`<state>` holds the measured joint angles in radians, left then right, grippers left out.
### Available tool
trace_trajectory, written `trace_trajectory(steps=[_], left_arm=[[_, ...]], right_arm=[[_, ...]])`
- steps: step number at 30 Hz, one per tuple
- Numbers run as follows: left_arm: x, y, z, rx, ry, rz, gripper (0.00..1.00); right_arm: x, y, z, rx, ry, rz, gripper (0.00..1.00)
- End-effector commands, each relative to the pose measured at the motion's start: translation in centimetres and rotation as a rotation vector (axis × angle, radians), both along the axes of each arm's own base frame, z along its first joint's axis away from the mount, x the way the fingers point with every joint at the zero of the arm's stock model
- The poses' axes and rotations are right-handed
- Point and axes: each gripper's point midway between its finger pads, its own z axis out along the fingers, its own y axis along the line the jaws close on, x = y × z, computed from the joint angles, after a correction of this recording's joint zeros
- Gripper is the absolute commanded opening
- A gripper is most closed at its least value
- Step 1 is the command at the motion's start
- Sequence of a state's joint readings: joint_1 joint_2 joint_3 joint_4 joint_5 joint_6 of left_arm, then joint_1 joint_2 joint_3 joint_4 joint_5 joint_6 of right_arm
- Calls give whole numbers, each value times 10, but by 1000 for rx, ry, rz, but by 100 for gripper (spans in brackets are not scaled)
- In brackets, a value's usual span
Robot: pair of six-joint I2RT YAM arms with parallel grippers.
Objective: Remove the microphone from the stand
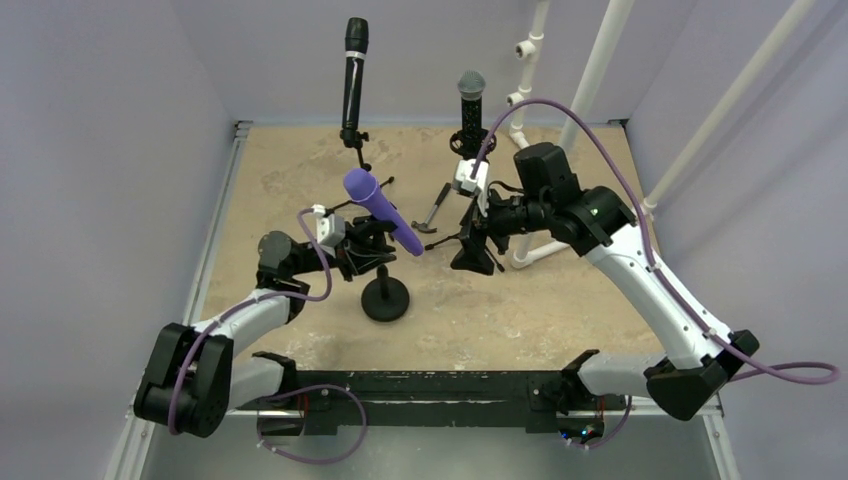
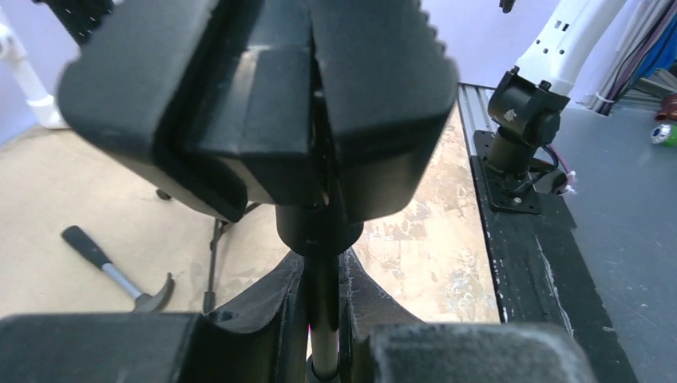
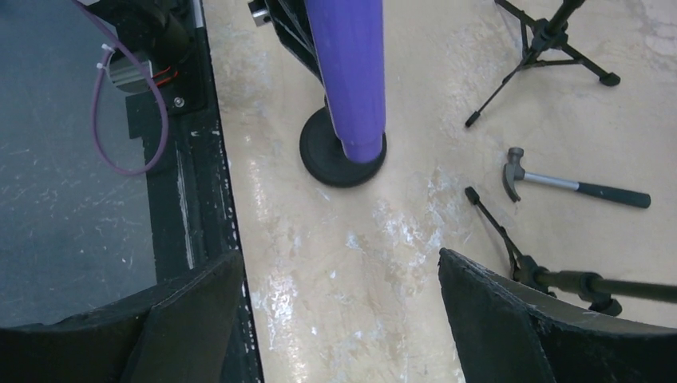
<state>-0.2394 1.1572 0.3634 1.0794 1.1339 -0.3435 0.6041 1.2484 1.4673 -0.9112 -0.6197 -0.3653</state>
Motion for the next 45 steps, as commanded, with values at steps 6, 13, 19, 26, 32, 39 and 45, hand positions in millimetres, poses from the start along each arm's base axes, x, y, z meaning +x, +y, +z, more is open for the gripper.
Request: trace_trajectory(steps=[6,13,19,26,32,39,45], left_arm=[[7,-33,31,-49,-144,-54,0],[2,-36,31,-70,-141,-40,0],[-3,-36,25,-67,-130,-49,0],[-7,-39,18,-54,-120,-71,0],[-7,-39,16,-53,-120,-66,0],[-6,-39,18,-57,-122,-60,0],[-9,-38,17,-50,-122,-67,28]], right_arm=[[12,42,28,94,-116,111,90],[25,64,22,123,-109,139,90],[32,76,10,139,-93,160,88],[40,85,1,151,-88,170,78],[36,87,0,159,-78,188,60],[30,88,-8,156,-65,194,32],[29,86,-10,145,-80,181,0]])
